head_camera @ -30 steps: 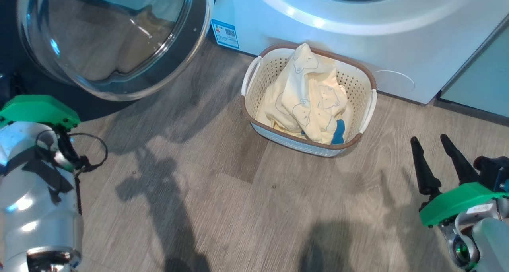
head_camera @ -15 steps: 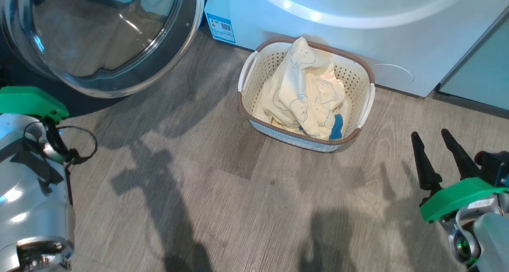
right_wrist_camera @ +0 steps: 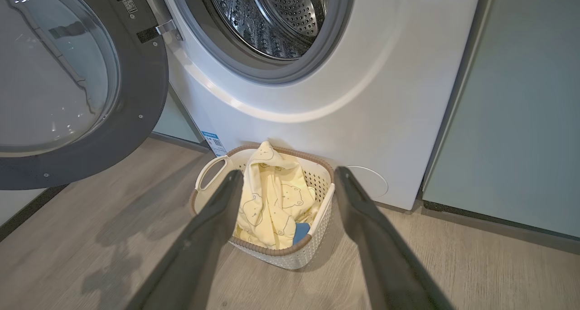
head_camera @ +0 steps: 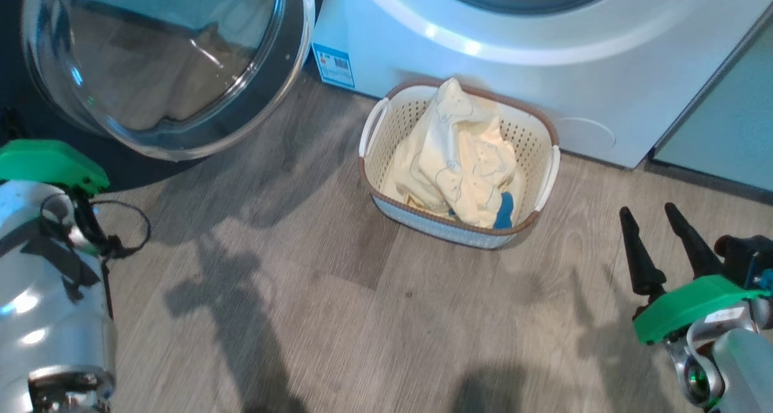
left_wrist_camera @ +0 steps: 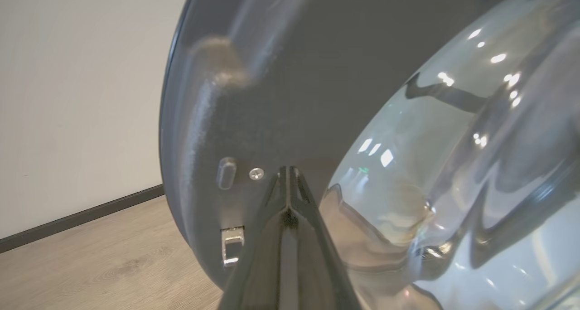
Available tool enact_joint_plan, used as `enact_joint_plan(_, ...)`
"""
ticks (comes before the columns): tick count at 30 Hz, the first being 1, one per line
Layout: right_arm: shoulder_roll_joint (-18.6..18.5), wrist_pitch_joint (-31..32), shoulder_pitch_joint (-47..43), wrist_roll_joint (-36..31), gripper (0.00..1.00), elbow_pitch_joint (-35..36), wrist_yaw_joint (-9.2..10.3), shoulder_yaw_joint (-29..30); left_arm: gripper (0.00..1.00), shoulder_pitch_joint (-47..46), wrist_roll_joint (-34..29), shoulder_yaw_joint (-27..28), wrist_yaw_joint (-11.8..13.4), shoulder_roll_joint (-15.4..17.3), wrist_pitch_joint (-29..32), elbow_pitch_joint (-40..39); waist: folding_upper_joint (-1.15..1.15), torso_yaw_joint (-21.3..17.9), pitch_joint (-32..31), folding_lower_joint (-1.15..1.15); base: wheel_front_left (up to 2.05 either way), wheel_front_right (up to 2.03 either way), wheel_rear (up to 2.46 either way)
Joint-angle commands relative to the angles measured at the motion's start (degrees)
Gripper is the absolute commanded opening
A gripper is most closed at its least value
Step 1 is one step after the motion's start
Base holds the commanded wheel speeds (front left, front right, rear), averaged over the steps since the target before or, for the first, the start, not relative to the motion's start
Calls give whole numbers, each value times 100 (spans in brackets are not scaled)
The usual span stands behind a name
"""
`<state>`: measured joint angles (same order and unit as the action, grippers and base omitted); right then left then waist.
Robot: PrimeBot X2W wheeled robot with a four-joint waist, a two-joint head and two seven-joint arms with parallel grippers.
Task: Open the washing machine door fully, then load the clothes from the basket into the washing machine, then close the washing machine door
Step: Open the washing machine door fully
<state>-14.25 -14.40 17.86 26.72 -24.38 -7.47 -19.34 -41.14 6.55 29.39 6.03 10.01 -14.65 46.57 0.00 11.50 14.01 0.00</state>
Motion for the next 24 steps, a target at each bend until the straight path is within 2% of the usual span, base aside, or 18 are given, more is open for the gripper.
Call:
enact_joint_plan(1, -5, -60, -87, 34, 100, 129, -2, -96, 0, 83, -72, 75, -65, 235, -35, -237, 0, -31, -127, 0, 0, 0, 0)
enact_joint_plan(13, 233, -60, -604, 31, 100, 136, -2, 54, 0, 1039, -325, -183, -504, -156, -35, -772, 0, -228, -944, 0, 0, 0, 0)
enact_joint_plan(23, 366, -60, -947, -16, 100, 261, -2, 293, 0, 2039, -373, -478, -812, -519, -35, -1486, 0, -615, -1364, 0, 0, 0, 0)
enact_joint_plan(24, 374, -60, -973, -22, 100, 271, -2, 314, 9, 2116, -337, -492, -862, -540, -35, -1549, 0, -664, -1391, 0, 0, 0, 0)
